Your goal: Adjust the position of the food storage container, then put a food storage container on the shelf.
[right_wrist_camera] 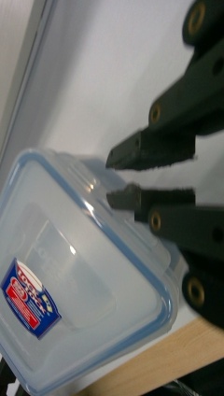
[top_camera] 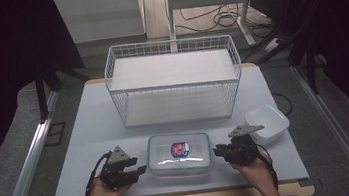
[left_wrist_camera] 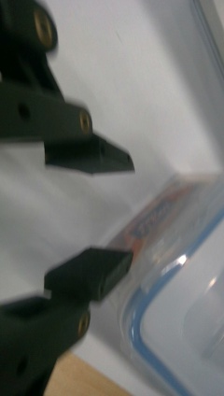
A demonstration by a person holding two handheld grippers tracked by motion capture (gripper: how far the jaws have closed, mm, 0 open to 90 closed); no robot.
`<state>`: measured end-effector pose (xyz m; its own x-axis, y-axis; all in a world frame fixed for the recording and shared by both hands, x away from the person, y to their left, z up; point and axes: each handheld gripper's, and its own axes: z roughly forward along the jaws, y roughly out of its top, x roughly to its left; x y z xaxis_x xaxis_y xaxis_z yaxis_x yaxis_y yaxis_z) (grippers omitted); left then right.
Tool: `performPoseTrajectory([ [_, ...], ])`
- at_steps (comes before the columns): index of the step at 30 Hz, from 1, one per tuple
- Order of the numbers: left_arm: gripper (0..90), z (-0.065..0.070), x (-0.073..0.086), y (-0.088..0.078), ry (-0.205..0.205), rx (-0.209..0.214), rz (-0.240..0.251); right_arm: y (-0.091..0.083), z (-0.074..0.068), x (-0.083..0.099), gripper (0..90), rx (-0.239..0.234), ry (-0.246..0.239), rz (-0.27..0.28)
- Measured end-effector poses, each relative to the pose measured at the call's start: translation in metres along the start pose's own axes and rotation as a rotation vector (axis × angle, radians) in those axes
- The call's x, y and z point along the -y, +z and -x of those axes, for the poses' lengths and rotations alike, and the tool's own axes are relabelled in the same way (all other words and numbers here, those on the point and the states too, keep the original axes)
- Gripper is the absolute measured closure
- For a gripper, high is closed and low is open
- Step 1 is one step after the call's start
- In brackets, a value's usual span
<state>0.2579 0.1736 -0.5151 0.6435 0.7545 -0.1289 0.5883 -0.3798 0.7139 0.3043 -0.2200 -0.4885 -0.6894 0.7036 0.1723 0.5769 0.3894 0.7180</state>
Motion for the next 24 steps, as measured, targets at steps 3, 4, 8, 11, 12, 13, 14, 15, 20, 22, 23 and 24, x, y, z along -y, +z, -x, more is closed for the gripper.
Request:
performPoseTrajectory([
  [3,38.6,-0.008,0.003,-0.004,-0.026,-0.016,0.019,-0.003,0.003,0.001,64.2,0.009,0.008,0.007],
  [4,28.1,-0.010,0.004,-0.005,-0.028,-0.019,0.025,-0.005,0.005,0.002,55.2,0.011,0.020,0.017],
  [8,14.6,-0.018,0.006,-0.004,-0.055,-0.013,0.034,-0.009,0.007,0.001,43.6,0.017,0.016,0.036],
  [11,9.2,-0.020,0.006,-0.004,-0.057,-0.004,0.038,-0.010,0.007,0.000,33.5,0.023,0.009,0.054],
  [12,7.7,-0.020,0.006,-0.005,-0.053,-0.002,0.044,-0.010,0.007,0.000,30.6,0.025,0.008,0.056],
  [13,6.9,-0.020,0.006,-0.005,-0.053,-0.001,0.050,-0.010,0.007,0.000,28.6,0.028,0.006,0.058],
  [14,6.7,-0.019,0.005,-0.005,-0.057,0.001,0.057,-0.011,0.007,-0.001,26.8,0.026,0.005,0.062],
  [15,5.7,-0.020,0.004,-0.005,-0.061,0.024,0.064,-0.011,0.007,-0.001,24.6,0.022,0.004,0.066],
  [20,3.9,-0.021,0.000,-0.007,-0.032,0.068,0.110,-0.011,0.004,-0.004,15.6,0.015,-0.008,0.090],
  [22,3.9,-0.022,-0.004,-0.009,-0.039,0.077,0.120,-0.012,0.003,-0.005,11.3,0.009,-0.012,0.099],
  [23,3.9,-0.022,-0.006,-0.010,-0.046,0.077,0.127,-0.012,0.003,-0.005,11.3,0.009,-0.012,0.099],
  [24,4.0,-0.023,-0.009,-0.011,-0.051,0.081,0.135,-0.012,0.003,-0.005,10.3,0.010,-0.013,0.100],
])
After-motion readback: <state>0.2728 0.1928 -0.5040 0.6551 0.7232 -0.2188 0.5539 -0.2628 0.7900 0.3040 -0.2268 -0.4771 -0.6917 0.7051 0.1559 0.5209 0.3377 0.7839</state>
